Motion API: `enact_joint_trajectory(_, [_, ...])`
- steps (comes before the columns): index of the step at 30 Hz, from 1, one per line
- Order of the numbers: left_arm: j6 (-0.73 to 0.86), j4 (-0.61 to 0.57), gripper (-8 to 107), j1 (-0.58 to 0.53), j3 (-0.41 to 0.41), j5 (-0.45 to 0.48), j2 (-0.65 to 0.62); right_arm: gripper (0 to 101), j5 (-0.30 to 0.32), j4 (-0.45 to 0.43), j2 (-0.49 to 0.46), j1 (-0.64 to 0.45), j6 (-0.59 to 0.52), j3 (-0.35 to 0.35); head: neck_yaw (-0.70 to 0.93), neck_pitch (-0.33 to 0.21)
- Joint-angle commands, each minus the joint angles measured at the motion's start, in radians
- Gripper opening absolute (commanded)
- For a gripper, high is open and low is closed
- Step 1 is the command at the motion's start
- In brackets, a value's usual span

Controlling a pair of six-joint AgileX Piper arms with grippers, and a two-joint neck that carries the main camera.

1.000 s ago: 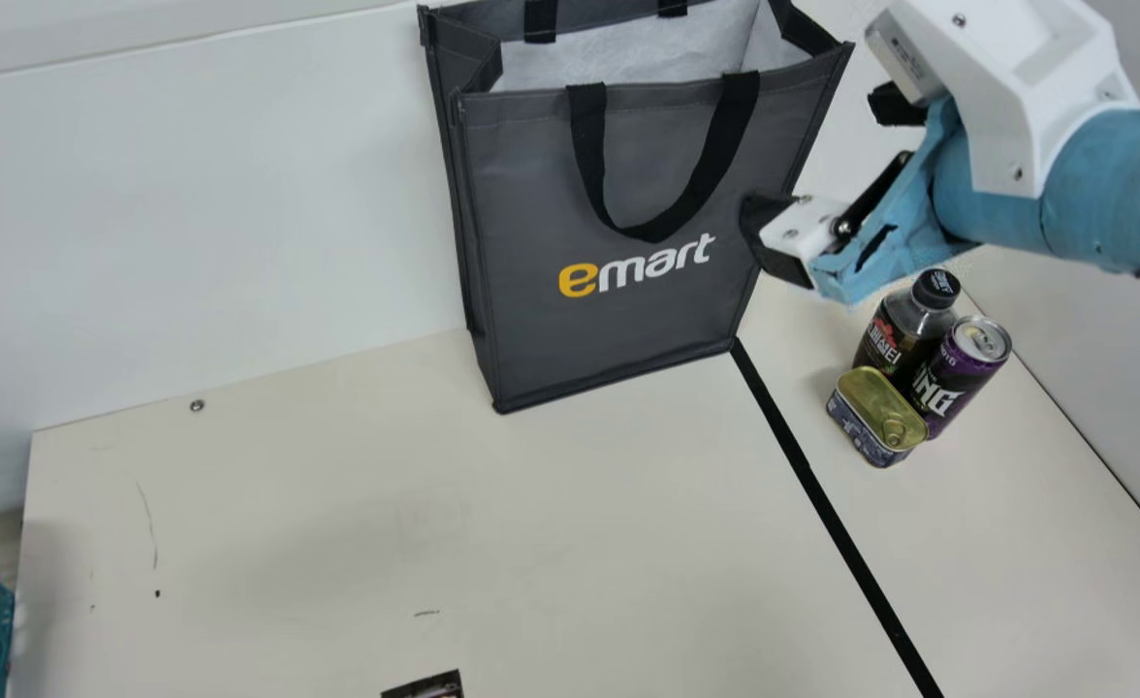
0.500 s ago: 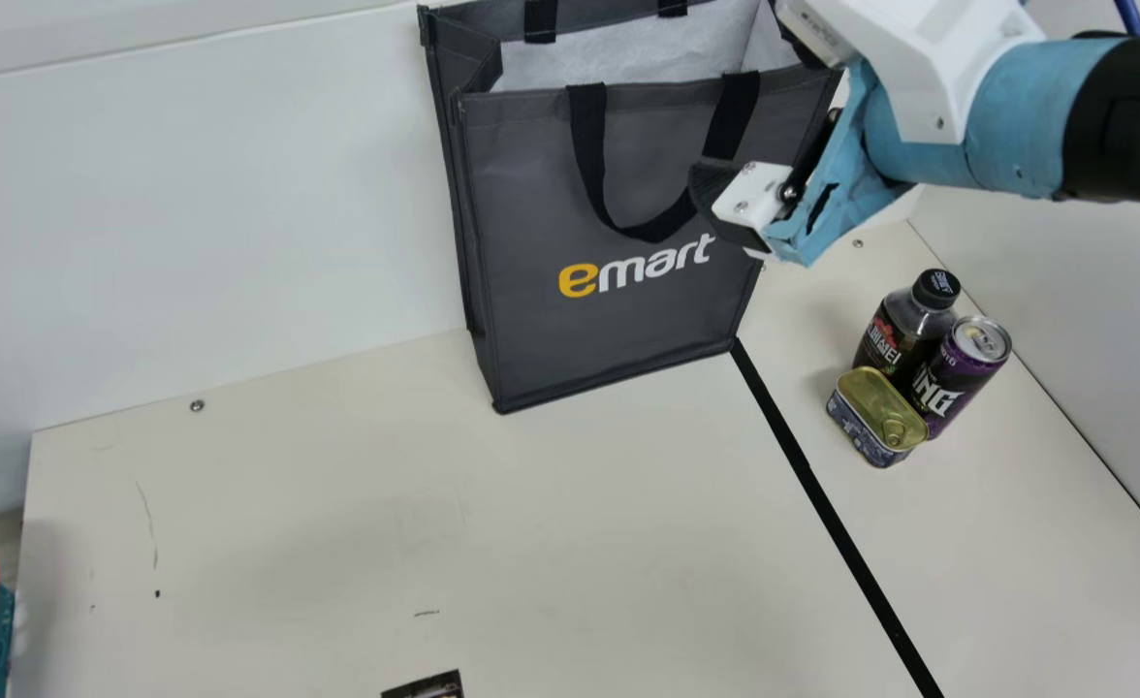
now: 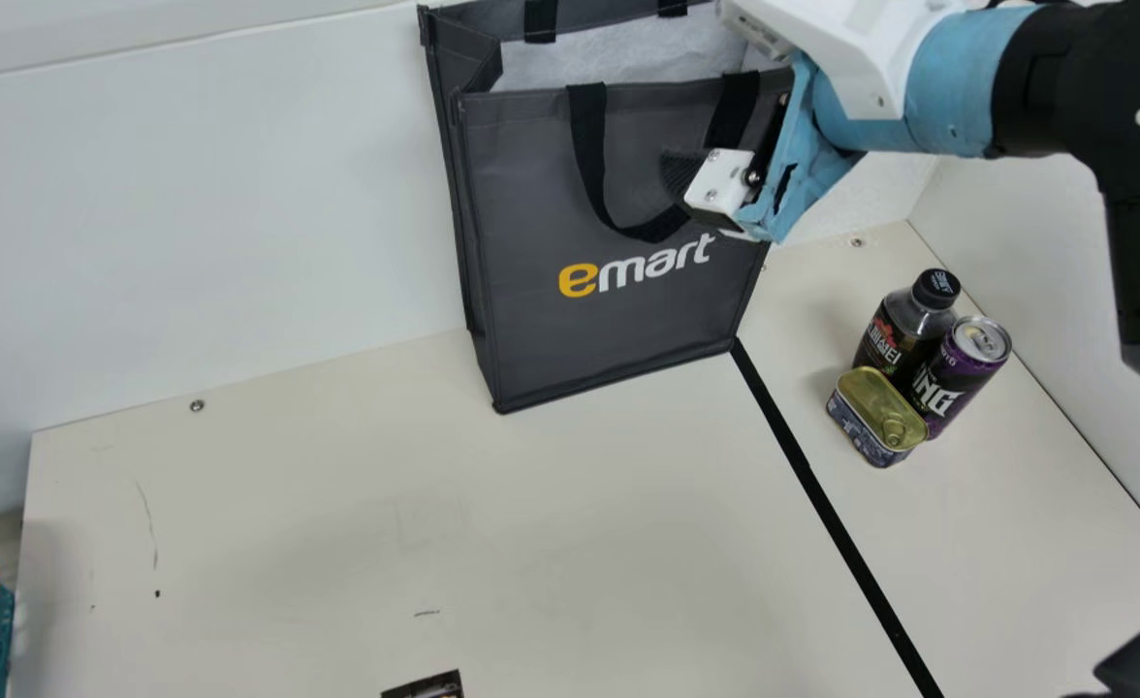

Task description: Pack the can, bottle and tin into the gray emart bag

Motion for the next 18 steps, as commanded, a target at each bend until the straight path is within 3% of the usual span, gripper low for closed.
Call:
enact_joint_trajectory(1, [0.000,0.000,90,0.000,0.000,0.000,0.000,91,0.000,0.008,0.020,-0.001,-0.025,-0.015,-0.001,-0.023])
enact_joint_trajectory(18, [0.000,0.000,90,0.000,0.000,0.000,0.000,91,0.000,0.083,0.172,-0.006,-0.206,-0.102,-0.001,-0.023])
